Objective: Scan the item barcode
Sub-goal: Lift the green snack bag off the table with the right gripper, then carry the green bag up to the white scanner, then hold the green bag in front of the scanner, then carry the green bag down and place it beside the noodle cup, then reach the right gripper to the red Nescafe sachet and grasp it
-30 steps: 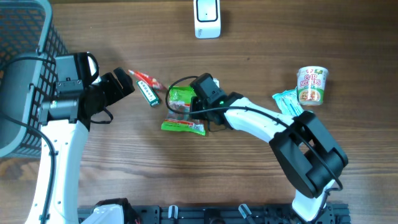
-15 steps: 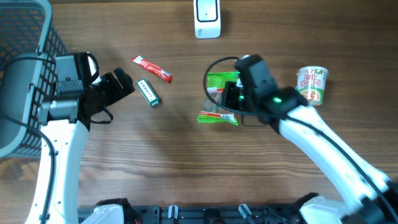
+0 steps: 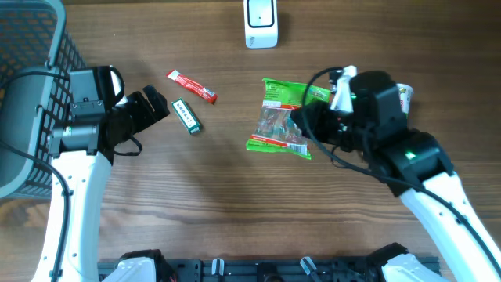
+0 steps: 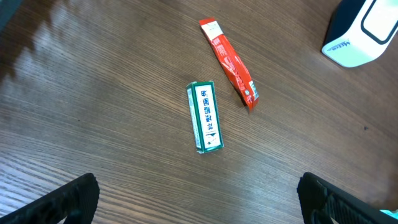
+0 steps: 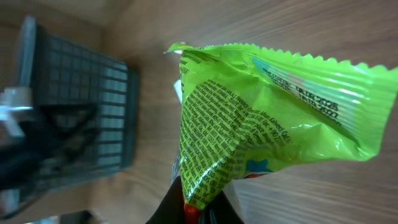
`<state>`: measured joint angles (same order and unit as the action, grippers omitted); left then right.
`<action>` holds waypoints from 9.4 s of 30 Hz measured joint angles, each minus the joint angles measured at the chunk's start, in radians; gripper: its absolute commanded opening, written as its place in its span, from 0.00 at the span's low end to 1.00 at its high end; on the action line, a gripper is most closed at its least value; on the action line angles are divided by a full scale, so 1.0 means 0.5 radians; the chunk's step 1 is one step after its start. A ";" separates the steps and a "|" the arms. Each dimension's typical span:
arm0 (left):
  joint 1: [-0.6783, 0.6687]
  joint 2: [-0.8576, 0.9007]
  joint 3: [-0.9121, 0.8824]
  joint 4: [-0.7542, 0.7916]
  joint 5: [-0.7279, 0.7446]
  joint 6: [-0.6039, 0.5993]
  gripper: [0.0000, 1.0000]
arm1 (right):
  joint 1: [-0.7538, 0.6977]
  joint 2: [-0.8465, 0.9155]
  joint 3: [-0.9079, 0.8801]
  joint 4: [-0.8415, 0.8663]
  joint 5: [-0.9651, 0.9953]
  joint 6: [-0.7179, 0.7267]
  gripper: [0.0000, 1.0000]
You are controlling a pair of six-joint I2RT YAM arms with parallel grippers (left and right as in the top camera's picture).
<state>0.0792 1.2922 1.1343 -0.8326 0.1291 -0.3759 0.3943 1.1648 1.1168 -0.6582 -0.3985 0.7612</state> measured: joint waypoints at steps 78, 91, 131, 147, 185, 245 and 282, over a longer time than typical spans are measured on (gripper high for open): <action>0.000 0.000 -0.001 0.000 0.000 0.000 1.00 | 0.249 1.405 2.145 -0.590 0.312 -2.141 0.04; 0.000 0.000 -0.001 -0.001 0.001 0.000 1.00 | 0.215 2.216 2.143 0.482 0.465 -3.081 0.04; 0.000 0.000 -0.001 0.000 0.000 0.000 1.00 | 0.020 2.881 2.171 1.328 0.543 -2.848 0.04; 0.000 0.000 -0.001 0.000 0.000 0.000 1.00 | 0.006 2.763 2.166 1.246 0.375 -2.609 0.04; 0.000 0.000 -0.001 0.000 0.000 0.000 1.00 | -0.359 1.759 0.974 -0.955 0.898 -1.522 0.04; 0.000 0.000 -0.001 -0.002 0.001 0.000 1.00 | 0.538 1.864 0.633 1.268 0.201 -1.401 0.90; 0.000 0.000 -0.001 0.000 0.000 0.000 1.00 | 0.546 2.496 1.138 1.255 0.395 -1.789 0.04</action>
<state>0.0792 1.2922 1.1339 -0.8326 0.1291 -0.3759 0.6670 2.4126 1.6855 -0.0307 -0.2008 -0.1333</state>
